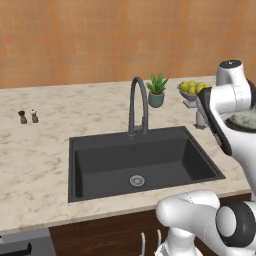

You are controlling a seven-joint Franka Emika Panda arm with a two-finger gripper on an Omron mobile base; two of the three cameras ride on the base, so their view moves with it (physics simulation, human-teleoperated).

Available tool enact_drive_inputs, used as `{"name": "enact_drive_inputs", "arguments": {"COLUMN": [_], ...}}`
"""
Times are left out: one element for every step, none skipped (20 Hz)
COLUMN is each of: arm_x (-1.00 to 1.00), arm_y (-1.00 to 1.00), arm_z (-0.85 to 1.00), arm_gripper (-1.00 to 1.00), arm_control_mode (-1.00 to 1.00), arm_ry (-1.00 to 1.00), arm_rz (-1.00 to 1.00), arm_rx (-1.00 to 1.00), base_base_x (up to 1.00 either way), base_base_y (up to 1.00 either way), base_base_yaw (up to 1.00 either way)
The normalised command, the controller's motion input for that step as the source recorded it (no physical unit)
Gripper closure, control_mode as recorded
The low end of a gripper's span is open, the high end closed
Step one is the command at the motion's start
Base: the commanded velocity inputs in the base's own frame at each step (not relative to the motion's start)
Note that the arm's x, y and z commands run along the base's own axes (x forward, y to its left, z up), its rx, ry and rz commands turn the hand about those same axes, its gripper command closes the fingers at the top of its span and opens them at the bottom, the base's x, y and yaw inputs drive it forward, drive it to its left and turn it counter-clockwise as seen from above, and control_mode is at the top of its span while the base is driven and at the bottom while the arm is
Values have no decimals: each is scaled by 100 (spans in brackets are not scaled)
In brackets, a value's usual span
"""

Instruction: Pick the mushroom from the sink and place it in the bowl. Then pick the bowl and place it in the microwave. Then close the microwave door and press the start button.

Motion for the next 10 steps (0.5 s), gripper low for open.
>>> {"name": "enact_drive_inputs", "arguments": {"arm_x": [-39, -33, -33, -9, 0, 5, 9, 9, 0, 0], "arm_y": [26, 19, 2, 0, 14, 10, 0, 0, 0, 3], "arm_z": [100, 95, 62, 21, 0, -22, -51, -54, -36, -21], "arm_gripper": [100, 100, 100, 100, 100, 100, 100, 100, 100, 100], "arm_control_mode": [-100, -100, -100, -100, -100, -100, -100, -100, -100, -100], "arm_ry": [0, 0, 0, 0, 0, 0, -5, -9, -17, -22], "arm_rz": [0, 0, 0, 5, 11, 15, 20, 21, 18, 19], "arm_rx": [14, 14, 16, 13, 0, 0, -4, -6, -9, -12], "base_base_x": [0, 0, 0, 0, 0, 0, 0, 0, 0, 0], "base_base_y": [0, 0, 0, 0, 0, 0, 0, 0, 0, 0], "base_base_yaw": [0, 0, 0, 0, 0, 0, 0, 0, 0, 0]}}
